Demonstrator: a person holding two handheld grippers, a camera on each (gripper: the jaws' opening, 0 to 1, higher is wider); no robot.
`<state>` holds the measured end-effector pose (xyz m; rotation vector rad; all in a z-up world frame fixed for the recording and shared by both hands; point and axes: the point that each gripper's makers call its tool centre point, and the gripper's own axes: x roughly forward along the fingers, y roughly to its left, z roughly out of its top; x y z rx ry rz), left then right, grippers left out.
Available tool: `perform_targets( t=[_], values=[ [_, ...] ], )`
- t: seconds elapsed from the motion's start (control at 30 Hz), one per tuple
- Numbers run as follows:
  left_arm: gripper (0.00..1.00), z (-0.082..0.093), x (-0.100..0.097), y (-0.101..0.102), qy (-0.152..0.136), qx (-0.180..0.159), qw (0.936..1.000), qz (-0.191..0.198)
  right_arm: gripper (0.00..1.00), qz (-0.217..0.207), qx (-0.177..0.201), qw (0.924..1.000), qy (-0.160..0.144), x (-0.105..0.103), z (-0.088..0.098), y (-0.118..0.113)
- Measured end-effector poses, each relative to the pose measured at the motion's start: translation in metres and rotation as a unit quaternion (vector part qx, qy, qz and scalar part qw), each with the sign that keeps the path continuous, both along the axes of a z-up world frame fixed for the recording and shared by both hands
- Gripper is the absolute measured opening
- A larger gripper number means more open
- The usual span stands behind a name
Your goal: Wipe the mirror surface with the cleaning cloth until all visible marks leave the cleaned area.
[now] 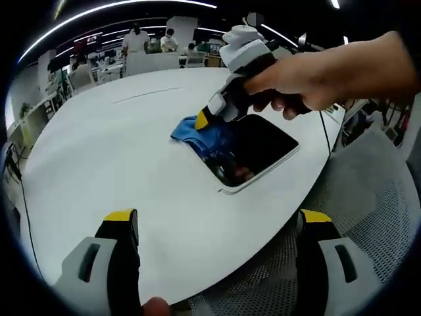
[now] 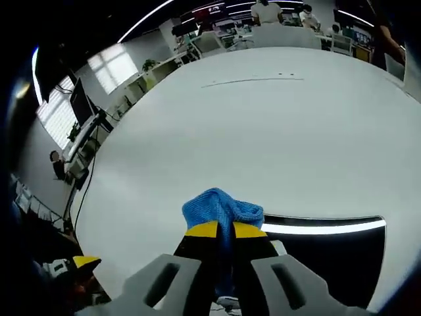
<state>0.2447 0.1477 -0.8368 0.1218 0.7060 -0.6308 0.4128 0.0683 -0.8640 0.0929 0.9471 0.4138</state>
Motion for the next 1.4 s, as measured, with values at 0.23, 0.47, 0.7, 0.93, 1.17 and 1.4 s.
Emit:
perform_targets(
  t=[0.23, 0.47, 0.7, 0.93, 1.17, 1.4],
  values=[
    [0.99, 0.001, -0.006, 0.007, -0.005, 0.008, 1.0000, 0.002, 0.01, 0.024, -0.022, 0.9995, 0.001, 0.009, 0.000, 0.000],
    [0.99, 0.004, -0.022, 0.011, -0.007, 0.001, 0.9999, 0.015, 0.01, 0.030, -0.025, 0.9992, 0.001, 0.008, 0.000, -0.001],
    [0.99, 0.005, -0.021, 0.012, -0.008, 0.000, 0.9998, 0.019, 0.01, 0.037, -0.027, 0.9989, -0.007, 0.006, 0.001, -0.002],
    [0.99, 0.008, -0.013, 0.014, -0.016, -0.005, 0.9993, 0.032, 0.01, 0.022, -0.031, 0.9993, -0.005, 0.007, 0.001, -0.014],
    [0.99, 0.008, -0.009, 0.013, -0.019, -0.007, 0.9991, 0.036, 0.01, 0.014, -0.028, 0.9995, -0.001, 0.009, 0.001, -0.023],
    [0.99, 0.010, -0.008, 0.012, -0.028, -0.012, 0.9990, 0.032, 0.01, 0.011, -0.031, 0.9995, 0.000, 0.008, 0.001, -0.031]
  ],
)
